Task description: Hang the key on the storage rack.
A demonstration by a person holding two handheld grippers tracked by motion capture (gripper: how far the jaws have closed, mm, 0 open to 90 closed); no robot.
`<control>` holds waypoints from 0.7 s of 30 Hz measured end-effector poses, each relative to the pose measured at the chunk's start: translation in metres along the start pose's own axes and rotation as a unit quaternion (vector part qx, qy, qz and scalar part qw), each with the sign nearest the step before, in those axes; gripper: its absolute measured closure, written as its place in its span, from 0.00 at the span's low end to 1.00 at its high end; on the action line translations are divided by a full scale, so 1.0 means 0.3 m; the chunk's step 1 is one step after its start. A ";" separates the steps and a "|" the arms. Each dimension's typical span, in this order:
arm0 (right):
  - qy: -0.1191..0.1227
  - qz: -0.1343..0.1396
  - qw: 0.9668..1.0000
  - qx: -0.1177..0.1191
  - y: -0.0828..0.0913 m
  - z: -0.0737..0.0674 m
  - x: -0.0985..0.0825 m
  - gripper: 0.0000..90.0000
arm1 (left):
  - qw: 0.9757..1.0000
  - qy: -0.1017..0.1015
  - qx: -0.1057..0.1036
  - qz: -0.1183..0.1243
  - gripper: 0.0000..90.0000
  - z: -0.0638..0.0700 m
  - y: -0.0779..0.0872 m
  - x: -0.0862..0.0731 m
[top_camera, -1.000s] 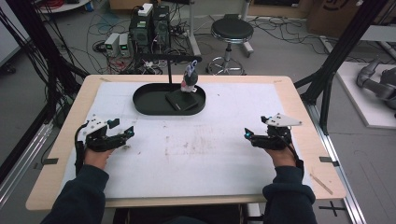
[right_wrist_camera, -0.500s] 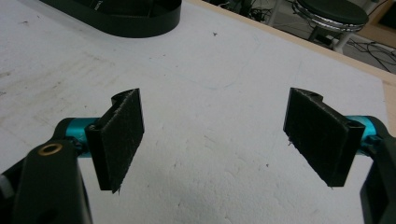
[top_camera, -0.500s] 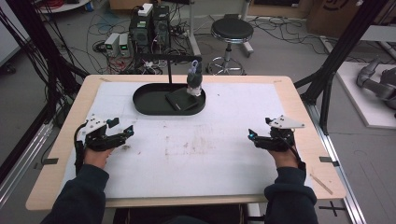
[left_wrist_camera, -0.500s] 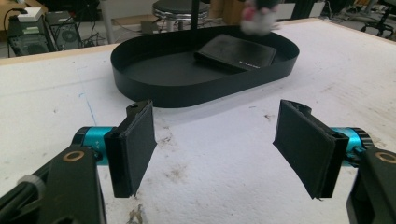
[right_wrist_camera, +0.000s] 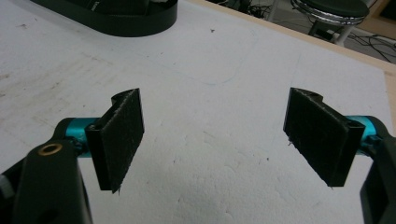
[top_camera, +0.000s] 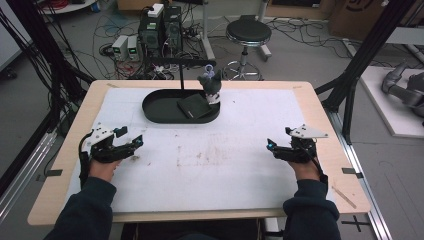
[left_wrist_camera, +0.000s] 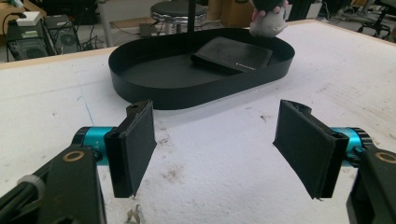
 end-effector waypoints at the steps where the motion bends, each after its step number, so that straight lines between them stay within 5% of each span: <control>1: 0.001 -0.001 1.000 0.000 -0.001 0.000 -0.001 0.23 | 1.000 0.001 0.000 0.000 0.32 0.000 -0.001 0.000; 21: -0.001 -0.005 1.000 -0.005 0.003 0.006 -0.010 0.23 | 1.000 0.003 -0.001 0.005 0.32 -0.002 -0.005 0.002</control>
Point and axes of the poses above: each handheld gripper's, and its own axes: y roughly backward along the jaws, x roughly out of its top, z roughly to its right, the point moved 3 cm from there along -y, roughly forward along the jaws, and after that the axes turned 2 degrees about -x, right-handed, at the moved point
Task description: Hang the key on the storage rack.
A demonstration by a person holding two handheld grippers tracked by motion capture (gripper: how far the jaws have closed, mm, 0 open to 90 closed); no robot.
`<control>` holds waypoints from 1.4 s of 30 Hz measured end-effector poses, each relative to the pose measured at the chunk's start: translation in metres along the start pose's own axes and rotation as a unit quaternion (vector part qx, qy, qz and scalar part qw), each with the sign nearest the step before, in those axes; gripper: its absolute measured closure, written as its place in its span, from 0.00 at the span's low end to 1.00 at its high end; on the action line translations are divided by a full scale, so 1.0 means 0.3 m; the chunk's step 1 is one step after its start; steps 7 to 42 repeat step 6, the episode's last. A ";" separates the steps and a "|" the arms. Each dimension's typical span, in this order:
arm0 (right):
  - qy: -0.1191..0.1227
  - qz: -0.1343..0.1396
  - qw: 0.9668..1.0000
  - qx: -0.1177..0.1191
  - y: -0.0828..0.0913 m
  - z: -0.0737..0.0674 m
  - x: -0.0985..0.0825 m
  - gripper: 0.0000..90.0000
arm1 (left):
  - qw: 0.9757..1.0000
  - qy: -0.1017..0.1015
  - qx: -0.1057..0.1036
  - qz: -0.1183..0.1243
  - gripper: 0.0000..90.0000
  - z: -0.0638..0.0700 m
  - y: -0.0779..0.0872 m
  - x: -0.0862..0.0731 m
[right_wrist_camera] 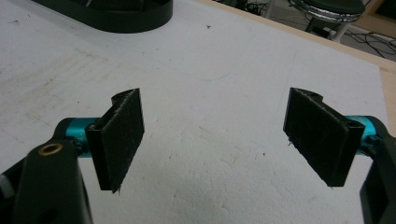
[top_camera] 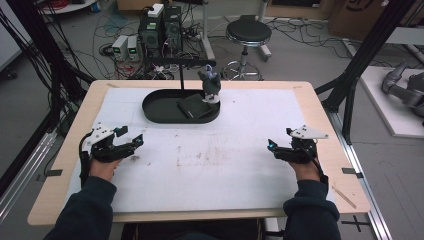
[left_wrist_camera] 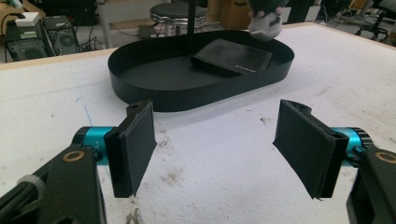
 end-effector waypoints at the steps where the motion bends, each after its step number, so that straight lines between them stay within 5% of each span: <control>1: 0.001 0.001 1.000 -0.001 0.000 0.001 0.000 0.23 | 1.000 0.000 0.000 0.000 0.32 0.000 0.000 0.000; 42: 0.001 0.001 1.000 -0.001 -0.004 0.003 0.000 0.23 | 1.000 0.001 0.001 -0.001 0.32 -0.002 -0.001 -0.001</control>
Point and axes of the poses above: each handheld gripper's, and its own axes: y roughly backward along the jaws, x roughly out of its top, z roughly to its right, the point moved 3 cm from there along -y, roughly forward along the jaws, and after that the axes turned 2 degrees about -x, right-handed, at the moved point
